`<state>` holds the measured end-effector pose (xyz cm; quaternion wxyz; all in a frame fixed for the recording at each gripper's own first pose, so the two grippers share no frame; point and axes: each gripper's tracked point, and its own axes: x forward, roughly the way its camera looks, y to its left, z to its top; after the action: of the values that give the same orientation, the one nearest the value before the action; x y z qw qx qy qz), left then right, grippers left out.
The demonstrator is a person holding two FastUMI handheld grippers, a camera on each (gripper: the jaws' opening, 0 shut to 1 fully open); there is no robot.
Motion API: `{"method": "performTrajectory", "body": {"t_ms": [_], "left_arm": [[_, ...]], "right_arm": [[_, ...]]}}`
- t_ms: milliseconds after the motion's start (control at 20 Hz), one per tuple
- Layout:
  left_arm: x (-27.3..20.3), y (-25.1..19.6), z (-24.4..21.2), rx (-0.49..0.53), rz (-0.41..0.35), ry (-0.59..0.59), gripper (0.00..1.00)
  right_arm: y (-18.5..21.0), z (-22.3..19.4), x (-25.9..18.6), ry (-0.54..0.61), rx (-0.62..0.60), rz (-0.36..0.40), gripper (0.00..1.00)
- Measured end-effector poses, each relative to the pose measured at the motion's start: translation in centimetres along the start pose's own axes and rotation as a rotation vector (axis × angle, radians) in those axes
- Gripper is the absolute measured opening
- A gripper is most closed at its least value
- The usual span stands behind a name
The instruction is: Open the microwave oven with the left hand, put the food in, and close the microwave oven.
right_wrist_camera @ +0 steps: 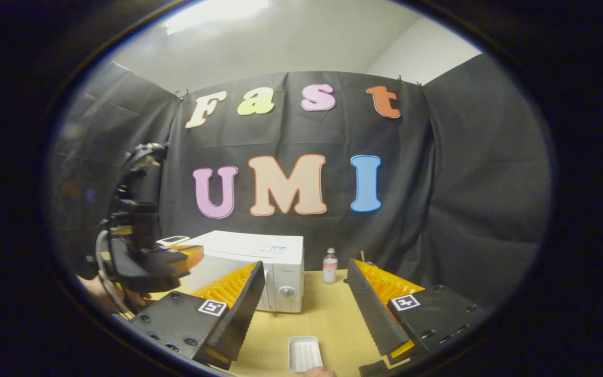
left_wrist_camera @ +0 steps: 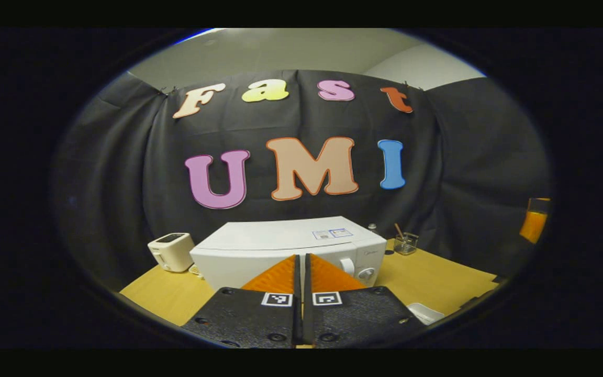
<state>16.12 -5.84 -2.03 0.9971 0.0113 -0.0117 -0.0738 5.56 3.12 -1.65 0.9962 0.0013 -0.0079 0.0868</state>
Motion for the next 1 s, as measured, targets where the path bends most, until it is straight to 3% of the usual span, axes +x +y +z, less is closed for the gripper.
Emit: {"method": "performTrajectory", "body": {"t_ms": [200,250,300,550,700,750,800,850,1000], "left_arm": [[-3.5,2.0,2.9,-0.009,0.044,-0.030,0.00],[-4.3,2.3,3.5,-0.012,0.050,-0.037,0.00],[-5.0,2.5,4.1,-0.023,0.050,-0.042,0.00],[-8.0,2.7,5.8,-0.040,0.048,-0.063,0.02],[-9.1,2.3,6.3,-0.056,0.012,-0.069,0.50],[-9.3,2.4,6.3,-0.057,0.016,-0.067,0.70],[-9.4,2.5,6.0,-0.050,0.026,-0.052,0.79],[-9.8,2.5,6.2,-0.055,0.023,-0.051,0.95],[-10.4,2.2,6.3,-0.093,0.021,-0.049,0.99]], "right_arm": [[2.4,1.4,0.7,-0.017,-0.017,0.055,0.87],[3.0,2.1,0.9,-0.027,-0.022,0.068,0.97],[3.4,2.5,0.9,-0.034,-0.026,0.078,0.87],[5.3,3.6,1.1,-0.044,-0.033,0.111,0.87],[6.1,4.0,1.0,-0.045,-0.025,0.123,0.87],[6.3,4.2,1.0,-0.049,-0.030,0.124,0.87],[6.2,4.3,1.0,-0.051,-0.035,0.123,0.87],[6.3,4.5,0.9,-0.052,-0.034,0.123,0.87],[6.2,5.2,0.9,-0.066,-0.024,0.117,0.87]]}}
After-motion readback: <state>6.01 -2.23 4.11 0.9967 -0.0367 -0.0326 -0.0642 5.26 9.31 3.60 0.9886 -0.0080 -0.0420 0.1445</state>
